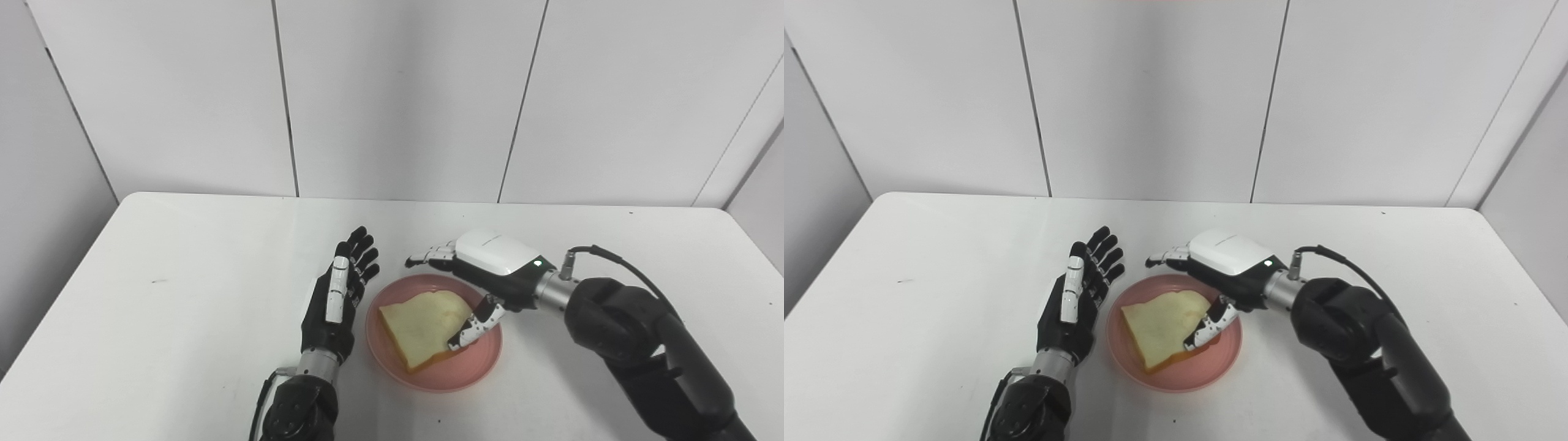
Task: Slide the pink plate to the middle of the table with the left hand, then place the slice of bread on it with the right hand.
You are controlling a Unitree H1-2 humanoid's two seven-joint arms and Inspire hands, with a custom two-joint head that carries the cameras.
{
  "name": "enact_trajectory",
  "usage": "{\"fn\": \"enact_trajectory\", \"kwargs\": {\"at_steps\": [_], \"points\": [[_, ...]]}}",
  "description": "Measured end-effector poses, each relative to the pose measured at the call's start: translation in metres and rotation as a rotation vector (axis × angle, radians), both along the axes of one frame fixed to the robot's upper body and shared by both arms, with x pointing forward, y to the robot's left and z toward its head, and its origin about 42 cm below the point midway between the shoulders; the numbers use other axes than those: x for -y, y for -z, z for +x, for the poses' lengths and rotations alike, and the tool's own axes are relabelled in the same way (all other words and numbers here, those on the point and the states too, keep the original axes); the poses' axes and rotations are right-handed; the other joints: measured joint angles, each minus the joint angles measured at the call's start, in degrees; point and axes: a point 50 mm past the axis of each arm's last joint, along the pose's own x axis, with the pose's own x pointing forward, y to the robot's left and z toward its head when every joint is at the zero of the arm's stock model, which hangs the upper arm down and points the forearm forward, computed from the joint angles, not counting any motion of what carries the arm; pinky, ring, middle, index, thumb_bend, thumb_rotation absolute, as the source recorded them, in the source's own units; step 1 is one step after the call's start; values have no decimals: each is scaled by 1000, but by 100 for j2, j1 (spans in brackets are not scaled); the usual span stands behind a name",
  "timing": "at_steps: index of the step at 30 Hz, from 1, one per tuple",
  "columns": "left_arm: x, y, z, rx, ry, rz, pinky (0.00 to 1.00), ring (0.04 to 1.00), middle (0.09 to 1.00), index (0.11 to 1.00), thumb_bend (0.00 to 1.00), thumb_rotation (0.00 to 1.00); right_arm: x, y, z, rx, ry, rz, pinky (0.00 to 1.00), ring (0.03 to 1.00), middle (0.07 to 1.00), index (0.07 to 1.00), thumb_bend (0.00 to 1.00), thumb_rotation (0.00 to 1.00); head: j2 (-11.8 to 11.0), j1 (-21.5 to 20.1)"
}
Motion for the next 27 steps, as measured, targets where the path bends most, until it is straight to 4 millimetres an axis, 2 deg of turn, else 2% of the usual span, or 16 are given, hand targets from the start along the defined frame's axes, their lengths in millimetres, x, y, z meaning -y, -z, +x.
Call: {"fn": "enact_trajectory", "kwargs": {"at_steps": [3, 6, 7, 8, 9, 12, 16, 18, 22, 27], "points": [[-1, 0, 0, -1, -2, 0, 922, 922, 925, 872, 708, 930, 11, -2, -4, -26, 36, 85, 852, 918, 907, 874, 952, 365, 9, 9], [-5, 1, 1, -1, -10, -2, 920, 921, 924, 870, 707, 924, 23, 6, -9, -27, 96, 236, 781, 913, 941, 908, 898, 483, 0, 18], [-7, 1, 1, -1, -12, -3, 915, 919, 920, 867, 705, 921, 25, 12, -12, -30, 113, 277, 757, 908, 951, 924, 871, 554, 0, 18], [-8, 1, 1, -2, -13, -1, 913, 917, 917, 865, 704, 921, 27, 19, -14, -38, 132, 313, 766, 915, 960, 935, 855, 600, 0, 18], [-9, 1, 1, -1, -14, 1, 912, 915, 915, 864, 707, 920, 29, 28, -15, -53, 151, 349, 796, 935, 982, 958, 828, 690, 0, 9], [-10, 1, 0, 0, -14, 3, 914, 916, 915, 866, 709, 920, 31, 55, -21, -105, 211, 455, 820, 952, 996, 976, 800, 760, -17, -17], [-12, 1, 0, 3, -16, -2, 915, 920, 918, 876, 706, 925, 28, 68, -28, -118, 250, 609, 950, 999, 1000, 1000, 713, 961, -18, -53], [-15, 2, -1, 2, -16, 2, 920, 924, 921, 880, 702, 933, 25, 70, -29, -106, 264, 672, 984, 1000, 1000, 1000, 687, 994, -35, -79], [-21, 4, -2, 0, -16, 14, 912, 925, 924, 885, 692, 939, 20, 80, -36, -115, 297, 793, 991, 1000, 1000, 1000, 639, 1000, -53, -105], [-22, 9, -6, -9, -11, 17, 914, 926, 922, 886, 690, 936, 18, 97, -39, -161, 331, 988, 990, 1000, 1000, 1000, 650, 1000, -79, -123]]}}
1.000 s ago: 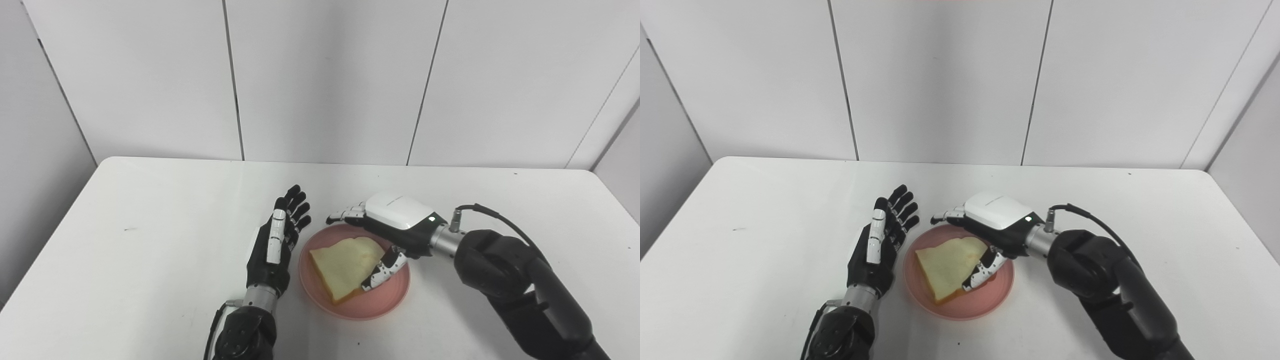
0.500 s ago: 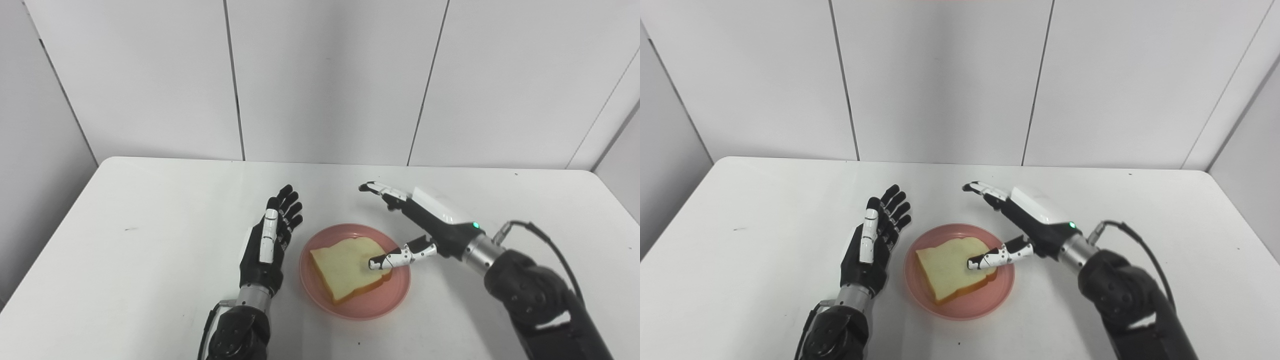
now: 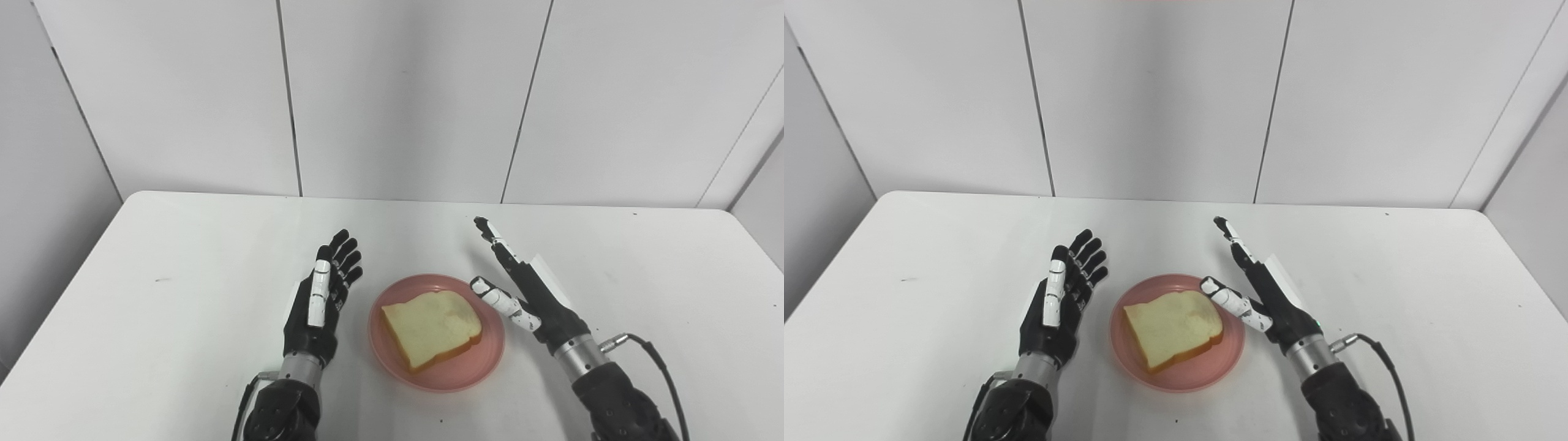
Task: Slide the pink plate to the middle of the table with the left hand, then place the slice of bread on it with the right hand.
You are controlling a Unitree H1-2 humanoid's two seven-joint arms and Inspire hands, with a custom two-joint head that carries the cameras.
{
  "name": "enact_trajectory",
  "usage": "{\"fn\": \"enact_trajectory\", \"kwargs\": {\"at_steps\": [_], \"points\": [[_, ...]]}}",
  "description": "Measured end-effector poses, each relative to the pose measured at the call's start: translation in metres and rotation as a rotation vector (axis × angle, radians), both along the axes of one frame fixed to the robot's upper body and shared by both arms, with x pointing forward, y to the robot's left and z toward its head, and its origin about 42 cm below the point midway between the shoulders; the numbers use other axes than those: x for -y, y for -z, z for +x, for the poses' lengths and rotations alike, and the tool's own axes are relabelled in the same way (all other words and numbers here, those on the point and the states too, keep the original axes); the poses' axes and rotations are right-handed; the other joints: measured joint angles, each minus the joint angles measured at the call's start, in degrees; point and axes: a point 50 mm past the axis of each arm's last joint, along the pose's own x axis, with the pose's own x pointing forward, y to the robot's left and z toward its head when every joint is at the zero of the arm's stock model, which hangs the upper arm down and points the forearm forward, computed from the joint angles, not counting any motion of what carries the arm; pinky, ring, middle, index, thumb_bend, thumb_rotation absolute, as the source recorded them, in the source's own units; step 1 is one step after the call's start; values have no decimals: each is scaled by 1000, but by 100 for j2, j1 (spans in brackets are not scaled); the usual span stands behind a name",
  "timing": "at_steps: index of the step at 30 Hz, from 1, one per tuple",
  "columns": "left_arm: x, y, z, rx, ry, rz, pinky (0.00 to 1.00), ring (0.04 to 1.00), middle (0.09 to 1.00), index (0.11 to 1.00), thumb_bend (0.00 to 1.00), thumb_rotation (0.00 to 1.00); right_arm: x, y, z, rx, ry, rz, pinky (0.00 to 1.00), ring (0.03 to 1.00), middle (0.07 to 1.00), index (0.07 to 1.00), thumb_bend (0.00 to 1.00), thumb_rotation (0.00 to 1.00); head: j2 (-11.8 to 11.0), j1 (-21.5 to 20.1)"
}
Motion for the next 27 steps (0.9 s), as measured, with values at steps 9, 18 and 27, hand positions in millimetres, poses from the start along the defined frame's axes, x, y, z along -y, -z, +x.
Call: {"fn": "enact_trajectory", "kwargs": {"at_steps": [9, 18, 27], "points": [[-2, -3, -2, 16, 3, 2, 948, 934, 933, 887, 706, 936, 2, 18, -3, 9, 120, 215, 1000, 1000, 1000, 1000, 672, 1000, -9, -9], [-11, 2, -6, 15, 13, 22, 955, 931, 934, 889, 704, 931, -3, 35, -2, -44, 175, 298, 994, 971, 991, 994, 690, 1000, 26, -26], [-17, 2, -11, 23, 16, 34, 955, 933, 934, 890, 702, 932, -15, 41, -4, -114, 173, 414, 1000, 963, 982, 999, 622, 1000, 53, -17]]}}
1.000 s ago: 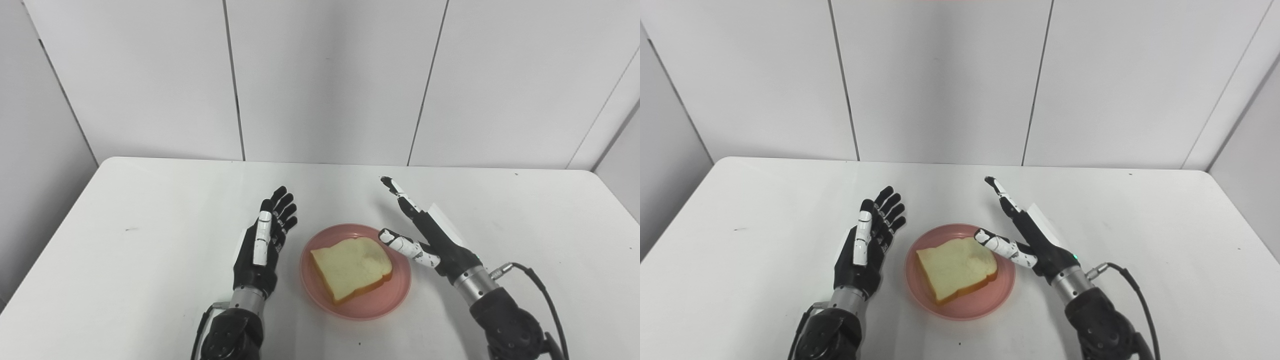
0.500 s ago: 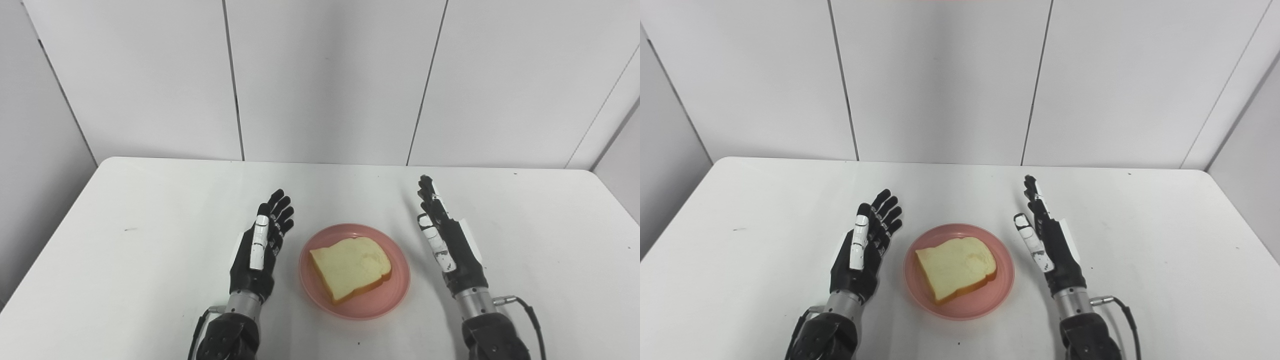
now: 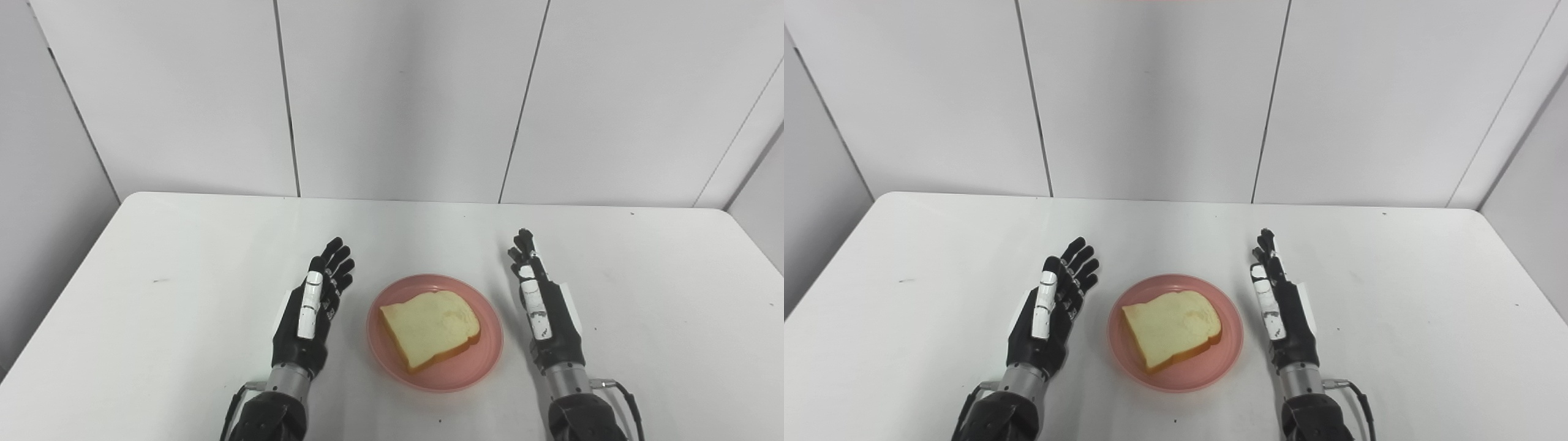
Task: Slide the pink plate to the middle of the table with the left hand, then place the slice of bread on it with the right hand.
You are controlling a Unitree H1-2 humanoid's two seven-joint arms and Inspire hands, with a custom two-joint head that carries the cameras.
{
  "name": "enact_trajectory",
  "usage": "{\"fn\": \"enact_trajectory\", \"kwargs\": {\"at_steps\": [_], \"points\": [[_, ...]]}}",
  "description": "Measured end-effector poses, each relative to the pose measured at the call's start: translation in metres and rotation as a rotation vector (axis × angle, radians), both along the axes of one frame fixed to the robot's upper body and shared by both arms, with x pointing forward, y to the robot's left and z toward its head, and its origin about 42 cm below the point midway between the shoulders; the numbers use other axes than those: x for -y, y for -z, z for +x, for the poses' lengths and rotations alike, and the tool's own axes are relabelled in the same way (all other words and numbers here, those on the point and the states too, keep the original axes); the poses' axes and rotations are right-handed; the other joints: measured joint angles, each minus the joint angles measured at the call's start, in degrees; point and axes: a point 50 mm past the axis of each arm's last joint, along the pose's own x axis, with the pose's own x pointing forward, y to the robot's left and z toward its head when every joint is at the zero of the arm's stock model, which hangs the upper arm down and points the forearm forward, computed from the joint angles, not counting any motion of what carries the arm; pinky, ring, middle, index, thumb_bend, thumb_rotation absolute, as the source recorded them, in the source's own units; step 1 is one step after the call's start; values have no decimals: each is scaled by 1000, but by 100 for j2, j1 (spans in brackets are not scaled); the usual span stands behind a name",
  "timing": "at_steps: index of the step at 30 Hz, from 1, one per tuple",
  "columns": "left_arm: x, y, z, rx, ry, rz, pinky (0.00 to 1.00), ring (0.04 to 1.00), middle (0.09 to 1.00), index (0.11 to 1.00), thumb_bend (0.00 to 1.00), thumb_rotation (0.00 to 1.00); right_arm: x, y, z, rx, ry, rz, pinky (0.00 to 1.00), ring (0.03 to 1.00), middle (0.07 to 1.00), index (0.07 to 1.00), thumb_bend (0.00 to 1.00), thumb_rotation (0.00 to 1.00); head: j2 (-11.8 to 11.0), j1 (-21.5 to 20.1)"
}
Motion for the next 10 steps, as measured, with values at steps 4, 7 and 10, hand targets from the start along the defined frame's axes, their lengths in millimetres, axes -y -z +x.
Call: {"fn": "enact_trajectory", "kwargs": {"at_steps": [4, 7, 10], "points": [[-3, -2, 0, 4, 0, 7, 964, 938, 935, 892, 697, 933, -3, 2, -2, -23, -4, 37, 990, 960, 976, 990, 625, 1000, 9, 0], [-4, -1, 0, -13, 3, 9, 961, 938, 933, 892, 691, 928, -4, 0, -3, -22, -6, 56, 979, 957, 970, 982, 632, 1000, 0, 70], [-3, 0, 0, -20, 4, 9, 950, 941, 939, 898, 682, 935, -3, 0, -3, -33, -9, 67, 985, 966, 978, 989, 628, 1000, -18, 149]]}}
